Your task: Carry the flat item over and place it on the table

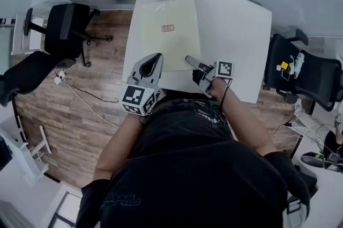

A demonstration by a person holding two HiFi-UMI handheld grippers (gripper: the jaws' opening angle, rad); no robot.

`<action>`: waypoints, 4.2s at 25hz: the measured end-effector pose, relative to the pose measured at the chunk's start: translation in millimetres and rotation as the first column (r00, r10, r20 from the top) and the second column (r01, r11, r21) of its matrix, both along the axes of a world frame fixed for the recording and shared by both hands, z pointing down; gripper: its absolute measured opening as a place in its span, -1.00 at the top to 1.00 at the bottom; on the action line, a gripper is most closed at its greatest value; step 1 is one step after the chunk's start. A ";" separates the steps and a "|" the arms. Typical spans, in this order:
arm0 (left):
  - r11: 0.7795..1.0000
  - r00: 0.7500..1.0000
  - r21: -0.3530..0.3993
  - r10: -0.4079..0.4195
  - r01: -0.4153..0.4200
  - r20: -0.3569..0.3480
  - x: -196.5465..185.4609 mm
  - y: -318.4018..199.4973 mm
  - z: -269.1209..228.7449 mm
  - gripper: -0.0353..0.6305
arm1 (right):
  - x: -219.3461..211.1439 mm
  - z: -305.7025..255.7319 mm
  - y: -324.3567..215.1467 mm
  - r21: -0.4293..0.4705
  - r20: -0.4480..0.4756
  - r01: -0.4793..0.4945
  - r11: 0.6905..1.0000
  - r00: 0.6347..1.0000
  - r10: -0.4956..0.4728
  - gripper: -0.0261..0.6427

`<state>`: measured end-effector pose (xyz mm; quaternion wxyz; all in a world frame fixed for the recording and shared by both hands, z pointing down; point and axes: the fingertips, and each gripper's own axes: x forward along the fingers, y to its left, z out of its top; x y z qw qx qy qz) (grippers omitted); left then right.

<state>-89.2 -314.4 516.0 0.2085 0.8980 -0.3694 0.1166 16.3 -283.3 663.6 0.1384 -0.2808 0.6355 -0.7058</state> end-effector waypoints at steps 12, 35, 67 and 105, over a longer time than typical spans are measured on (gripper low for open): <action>0.999 1.000 -0.033 -0.026 0.026 -0.007 0.0 -9.8 13.7 0.85 | 6.8 30.6 8.5 -0.037 -0.016 0.021 0.999 1.000 -0.021 0.06; 0.999 1.000 -0.040 -0.011 0.010 -0.017 5.4 -4.1 11.0 0.85 | 3.6 51.9 20.5 0.060 -0.220 0.142 0.988 0.967 -0.125 0.06; 0.998 0.999 -0.055 -0.042 0.041 -0.014 -2.4 8.4 12.6 0.85 | 33.3 84.1 11.2 0.056 -0.749 0.362 0.931 0.631 -0.200 -0.21; 0.994 0.994 0.109 0.025 -0.014 -0.104 -48.0 78.1 -56.2 0.85 | -31.2 -133.4 44.5 0.538 -0.776 0.483 0.691 0.605 0.181 0.85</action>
